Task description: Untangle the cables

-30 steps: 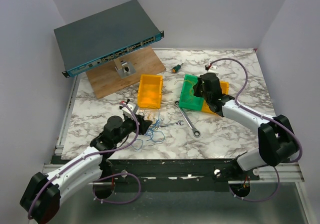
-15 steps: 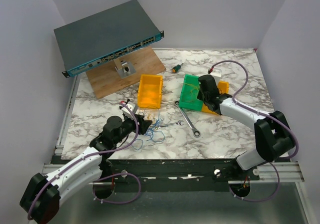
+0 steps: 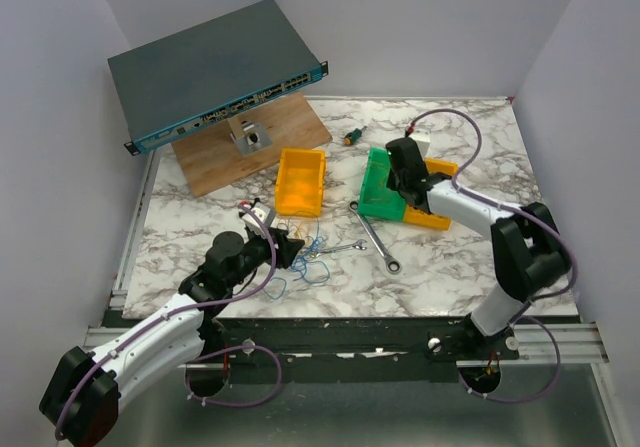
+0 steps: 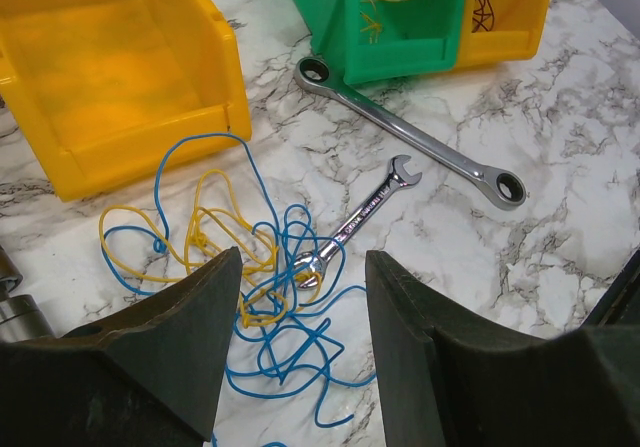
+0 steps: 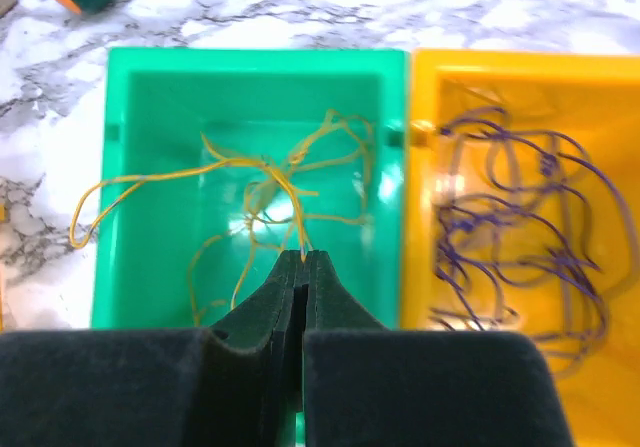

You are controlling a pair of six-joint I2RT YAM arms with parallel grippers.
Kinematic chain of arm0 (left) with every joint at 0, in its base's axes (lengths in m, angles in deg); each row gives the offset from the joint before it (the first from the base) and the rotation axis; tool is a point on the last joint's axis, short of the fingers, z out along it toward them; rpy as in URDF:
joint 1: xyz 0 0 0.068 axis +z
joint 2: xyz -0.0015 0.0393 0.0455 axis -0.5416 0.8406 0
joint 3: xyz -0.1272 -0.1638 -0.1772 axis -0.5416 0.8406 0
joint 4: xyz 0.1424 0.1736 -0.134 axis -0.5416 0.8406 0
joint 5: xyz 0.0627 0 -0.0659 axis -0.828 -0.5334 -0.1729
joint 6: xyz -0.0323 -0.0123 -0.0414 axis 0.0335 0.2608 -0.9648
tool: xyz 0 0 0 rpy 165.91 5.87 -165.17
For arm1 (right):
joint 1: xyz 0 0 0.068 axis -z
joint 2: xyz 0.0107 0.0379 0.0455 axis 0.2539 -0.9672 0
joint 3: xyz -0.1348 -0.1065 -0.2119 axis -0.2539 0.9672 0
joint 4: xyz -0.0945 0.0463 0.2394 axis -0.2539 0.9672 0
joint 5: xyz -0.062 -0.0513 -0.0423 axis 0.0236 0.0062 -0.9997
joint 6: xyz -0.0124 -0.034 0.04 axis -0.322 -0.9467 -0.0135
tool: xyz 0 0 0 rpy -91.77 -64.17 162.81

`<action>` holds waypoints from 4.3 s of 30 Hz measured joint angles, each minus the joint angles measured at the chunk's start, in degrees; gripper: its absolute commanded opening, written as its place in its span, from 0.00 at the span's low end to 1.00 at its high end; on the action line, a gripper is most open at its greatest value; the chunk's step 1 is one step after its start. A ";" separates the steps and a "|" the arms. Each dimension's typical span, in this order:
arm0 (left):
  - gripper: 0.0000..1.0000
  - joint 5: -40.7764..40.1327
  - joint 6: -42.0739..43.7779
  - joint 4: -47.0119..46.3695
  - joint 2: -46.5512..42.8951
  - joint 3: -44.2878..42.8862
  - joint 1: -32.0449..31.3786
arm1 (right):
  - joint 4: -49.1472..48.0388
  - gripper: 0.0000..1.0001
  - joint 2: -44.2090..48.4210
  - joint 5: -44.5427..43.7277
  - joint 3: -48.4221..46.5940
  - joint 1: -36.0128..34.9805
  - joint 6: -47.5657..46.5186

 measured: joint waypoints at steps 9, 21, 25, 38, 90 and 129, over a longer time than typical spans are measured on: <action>0.54 -0.04 0.00 0.13 0.00 -0.02 0.00 | 0.74 0.01 -15.56 3.78 -8.37 -0.09 -0.90; 0.54 -0.07 0.00 0.17 0.37 -0.09 -0.09 | 3.34 0.39 -7.93 5.18 -7.91 -0.04 -1.31; 0.55 -0.07 0.00 0.17 0.37 -0.09 -0.09 | 3.13 0.44 -1.64 5.42 -8.17 -0.04 -2.60; 0.55 -0.15 0.00 0.17 0.39 -0.39 -0.09 | 3.30 0.45 -9.55 11.47 -18.27 -0.02 -13.14; 0.55 -0.22 0.02 0.20 1.05 -0.52 -0.09 | 4.76 0.39 -18.40 12.94 -24.90 4.52 -15.34; 0.55 -0.26 0.02 0.20 1.79 -0.63 -0.09 | 4.24 0.41 -12.90 19.21 -20.02 4.50 -16.22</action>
